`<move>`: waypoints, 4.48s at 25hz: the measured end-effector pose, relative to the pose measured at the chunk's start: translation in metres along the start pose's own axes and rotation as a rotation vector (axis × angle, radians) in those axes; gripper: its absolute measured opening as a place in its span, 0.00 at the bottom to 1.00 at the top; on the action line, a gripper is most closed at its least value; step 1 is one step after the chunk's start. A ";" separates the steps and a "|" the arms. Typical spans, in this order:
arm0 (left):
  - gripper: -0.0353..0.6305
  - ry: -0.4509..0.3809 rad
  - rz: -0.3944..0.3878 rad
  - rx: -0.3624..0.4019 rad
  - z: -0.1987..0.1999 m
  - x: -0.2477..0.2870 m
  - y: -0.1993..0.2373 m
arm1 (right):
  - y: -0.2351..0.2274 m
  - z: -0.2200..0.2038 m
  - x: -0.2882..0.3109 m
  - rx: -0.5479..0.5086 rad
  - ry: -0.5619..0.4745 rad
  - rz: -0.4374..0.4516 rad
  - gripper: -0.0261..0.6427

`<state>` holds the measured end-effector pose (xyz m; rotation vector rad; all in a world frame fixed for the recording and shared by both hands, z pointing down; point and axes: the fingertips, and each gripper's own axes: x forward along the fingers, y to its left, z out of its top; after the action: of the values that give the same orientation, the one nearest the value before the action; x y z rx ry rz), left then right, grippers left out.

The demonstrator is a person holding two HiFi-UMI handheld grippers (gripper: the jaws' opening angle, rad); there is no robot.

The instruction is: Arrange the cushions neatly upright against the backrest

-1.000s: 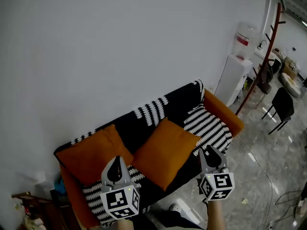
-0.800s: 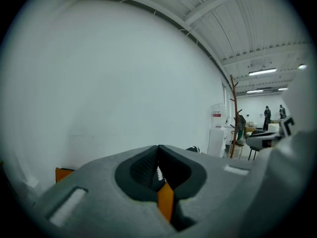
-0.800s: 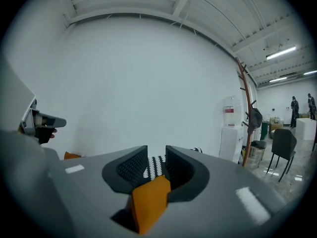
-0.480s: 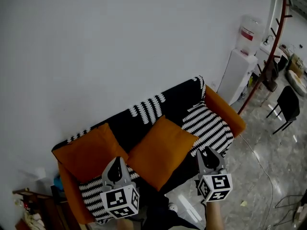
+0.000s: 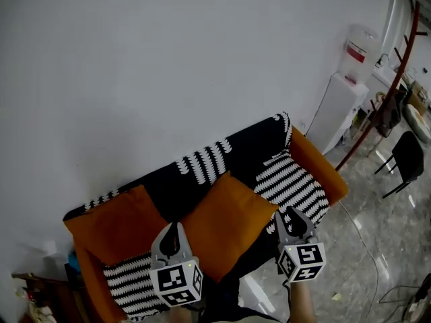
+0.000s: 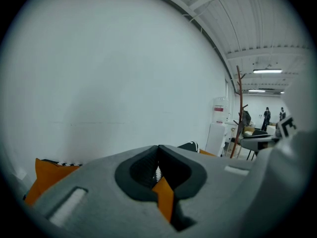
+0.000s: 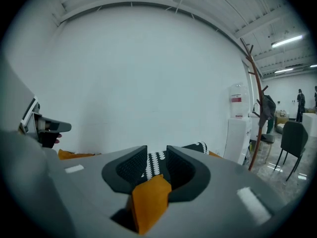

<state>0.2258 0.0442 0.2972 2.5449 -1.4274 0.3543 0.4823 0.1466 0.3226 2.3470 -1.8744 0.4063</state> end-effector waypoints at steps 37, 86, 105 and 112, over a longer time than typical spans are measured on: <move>0.22 0.392 0.555 -0.421 -0.203 0.125 0.127 | 0.050 -0.121 0.337 -0.322 0.456 0.508 0.38; 0.39 0.895 0.223 -0.707 -0.509 0.202 0.135 | 0.016 -0.400 0.449 -0.586 1.019 0.685 0.25; 0.19 0.918 0.166 -0.549 -0.482 0.197 0.103 | -0.017 -0.345 0.385 -0.540 0.930 0.610 0.09; 0.16 0.879 0.118 -0.456 -0.453 0.208 0.078 | -0.062 -0.333 0.357 -0.485 0.931 0.545 0.09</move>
<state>0.2146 -0.0328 0.7954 1.6065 -1.1172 0.9011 0.5684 -0.0907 0.7448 1.0142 -1.7674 0.7966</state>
